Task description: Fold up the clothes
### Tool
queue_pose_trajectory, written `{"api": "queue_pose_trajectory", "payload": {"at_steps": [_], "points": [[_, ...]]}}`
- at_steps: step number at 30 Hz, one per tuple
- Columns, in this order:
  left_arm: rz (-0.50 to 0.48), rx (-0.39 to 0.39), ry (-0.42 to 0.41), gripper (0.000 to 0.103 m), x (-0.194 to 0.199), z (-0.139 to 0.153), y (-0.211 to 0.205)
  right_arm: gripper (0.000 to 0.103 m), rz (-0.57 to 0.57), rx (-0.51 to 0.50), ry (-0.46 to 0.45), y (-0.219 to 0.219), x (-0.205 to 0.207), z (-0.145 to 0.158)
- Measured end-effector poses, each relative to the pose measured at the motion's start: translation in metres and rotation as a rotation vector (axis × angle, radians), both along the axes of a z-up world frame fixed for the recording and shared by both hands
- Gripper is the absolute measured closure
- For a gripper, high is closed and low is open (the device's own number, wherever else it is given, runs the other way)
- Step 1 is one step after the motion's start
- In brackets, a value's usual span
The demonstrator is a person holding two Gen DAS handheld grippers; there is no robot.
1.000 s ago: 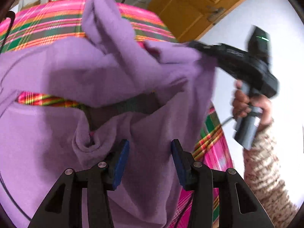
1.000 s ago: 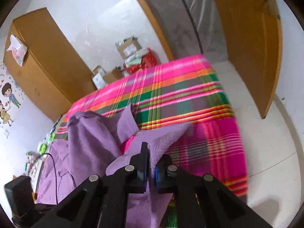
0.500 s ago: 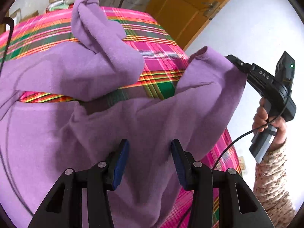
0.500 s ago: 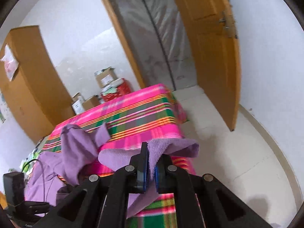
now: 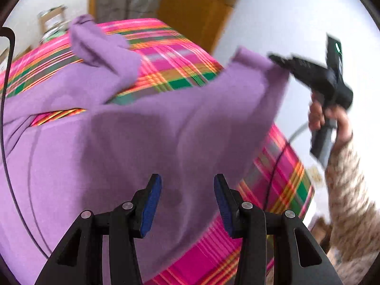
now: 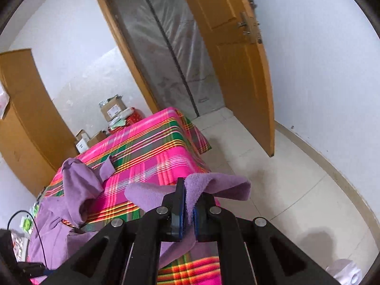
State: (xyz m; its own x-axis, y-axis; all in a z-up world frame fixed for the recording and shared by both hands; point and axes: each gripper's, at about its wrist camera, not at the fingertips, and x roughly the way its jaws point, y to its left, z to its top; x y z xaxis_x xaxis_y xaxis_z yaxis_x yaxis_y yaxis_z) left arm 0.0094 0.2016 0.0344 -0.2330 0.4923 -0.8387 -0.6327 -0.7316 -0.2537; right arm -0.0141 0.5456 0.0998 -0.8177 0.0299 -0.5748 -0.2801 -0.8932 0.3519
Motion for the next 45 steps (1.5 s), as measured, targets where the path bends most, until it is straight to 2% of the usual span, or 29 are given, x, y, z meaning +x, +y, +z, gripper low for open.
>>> {"api": "queue_pose_trajectory", "payload": {"at_steps": [7,13,21,22,24,25,26,28,30,38,45], "points": [[-0.1,-0.094,0.068,0.055,0.023,-0.014,0.025,0.097,-0.019,-0.006,-0.002,0.007,0.014,-0.006],[-0.149,-0.138,0.111,0.054,0.039,-0.022,0.041,0.097,-0.049,-0.036,-0.003,0.015,0.023,-0.013],[-0.133,-0.189,0.191,0.055,0.047,-0.029,0.051,0.097,-0.07,-0.068,0.021,0.022,0.047,-0.016],[-0.135,-0.185,0.2,0.058,0.047,-0.029,0.052,0.097,-0.073,-0.071,0.02,0.023,0.05,-0.017],[-0.125,-0.173,0.201,0.075,0.045,-0.028,0.05,0.097,-0.08,-0.073,0.013,0.024,0.054,-0.02],[-0.117,-0.163,0.19,0.09,0.043,-0.027,0.049,0.097,-0.086,-0.078,0.011,0.026,0.056,-0.021],[-0.116,-0.142,0.17,0.095,0.042,-0.026,0.047,0.097,-0.092,-0.085,0.011,0.027,0.059,-0.023],[-0.124,-0.108,0.146,0.096,0.043,-0.022,0.044,0.097,-0.103,-0.094,0.011,0.03,0.065,-0.025],[-0.137,-0.098,0.163,0.096,0.048,-0.019,0.043,0.097,-0.109,-0.093,0.016,0.031,0.072,-0.025],[-0.165,-0.095,0.152,0.096,0.063,-0.022,0.045,0.097,-0.126,-0.084,0.021,0.034,0.096,-0.028],[-0.191,-0.095,0.139,0.096,0.075,-0.025,0.048,0.097,-0.155,-0.2,-0.045,0.049,0.103,-0.062]]}}
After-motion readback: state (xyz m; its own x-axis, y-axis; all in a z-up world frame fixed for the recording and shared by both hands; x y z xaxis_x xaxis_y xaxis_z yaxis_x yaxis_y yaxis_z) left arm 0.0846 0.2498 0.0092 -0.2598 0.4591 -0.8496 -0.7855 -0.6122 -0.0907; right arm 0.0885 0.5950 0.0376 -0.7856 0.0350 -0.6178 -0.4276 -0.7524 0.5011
